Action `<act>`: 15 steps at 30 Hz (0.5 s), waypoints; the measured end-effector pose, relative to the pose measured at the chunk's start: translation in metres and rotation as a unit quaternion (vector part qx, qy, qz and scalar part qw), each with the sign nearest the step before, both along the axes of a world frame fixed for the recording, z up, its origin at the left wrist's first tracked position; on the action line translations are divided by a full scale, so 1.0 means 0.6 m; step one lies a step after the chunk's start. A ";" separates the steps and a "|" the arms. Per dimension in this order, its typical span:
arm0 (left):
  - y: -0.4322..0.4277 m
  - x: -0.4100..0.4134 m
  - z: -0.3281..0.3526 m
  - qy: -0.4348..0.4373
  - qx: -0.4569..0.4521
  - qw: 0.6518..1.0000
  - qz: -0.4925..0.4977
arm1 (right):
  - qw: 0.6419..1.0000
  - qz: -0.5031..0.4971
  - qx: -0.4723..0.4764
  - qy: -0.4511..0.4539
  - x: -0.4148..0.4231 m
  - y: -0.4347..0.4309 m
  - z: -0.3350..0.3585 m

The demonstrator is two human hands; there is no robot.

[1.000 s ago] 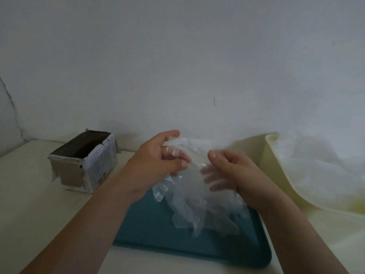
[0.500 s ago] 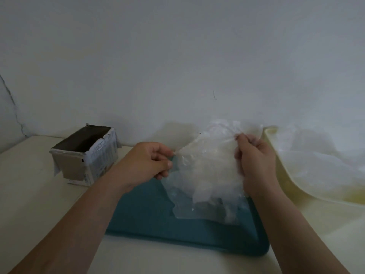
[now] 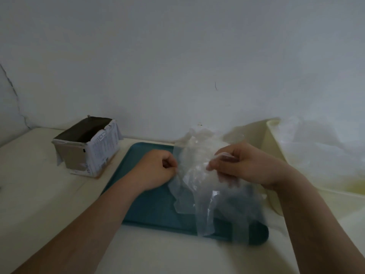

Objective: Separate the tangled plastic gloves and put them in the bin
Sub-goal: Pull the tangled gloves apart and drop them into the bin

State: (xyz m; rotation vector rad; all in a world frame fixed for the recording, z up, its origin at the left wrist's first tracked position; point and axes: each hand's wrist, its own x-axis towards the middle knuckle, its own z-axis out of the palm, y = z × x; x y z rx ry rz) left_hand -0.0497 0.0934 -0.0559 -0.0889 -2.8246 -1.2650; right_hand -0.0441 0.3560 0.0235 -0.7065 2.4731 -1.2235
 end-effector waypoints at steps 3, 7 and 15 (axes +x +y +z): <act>-0.006 0.008 0.025 0.046 0.059 0.996 0.042 | 0.998 -0.012 0.058 0.034 -0.006 -0.008 -0.007; -0.008 0.018 0.071 0.101 0.150 0.980 0.080 | 0.989 -0.025 0.093 0.110 -0.013 -0.018 -0.012; -0.016 0.037 0.108 0.084 0.183 0.978 -0.044 | 0.953 -0.019 0.020 0.301 0.009 -0.028 0.010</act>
